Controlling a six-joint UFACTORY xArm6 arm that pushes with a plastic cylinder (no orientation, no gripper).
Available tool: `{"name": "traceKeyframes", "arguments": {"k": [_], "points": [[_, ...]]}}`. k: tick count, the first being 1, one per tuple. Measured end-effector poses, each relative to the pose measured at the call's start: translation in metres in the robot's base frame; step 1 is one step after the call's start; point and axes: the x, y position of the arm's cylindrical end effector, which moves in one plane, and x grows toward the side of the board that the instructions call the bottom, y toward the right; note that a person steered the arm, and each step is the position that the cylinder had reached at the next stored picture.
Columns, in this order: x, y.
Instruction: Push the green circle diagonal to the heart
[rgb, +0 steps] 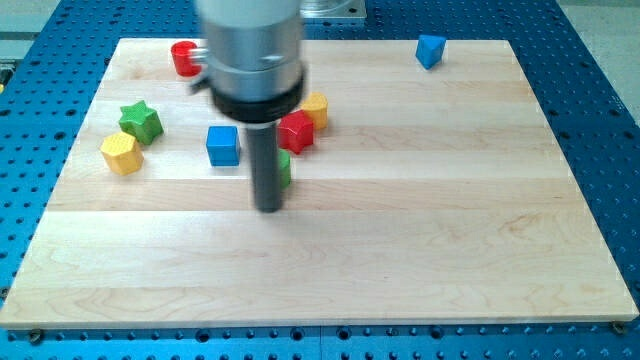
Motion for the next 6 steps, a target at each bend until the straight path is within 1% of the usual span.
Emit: {"name": "traceKeyframes", "arguments": {"k": [1,3,4,5,6], "points": [[-0.007,-0.044],[-0.055,0.073],[-0.078,0.100],[-0.073,0.109],[-0.049,0.117]]}}
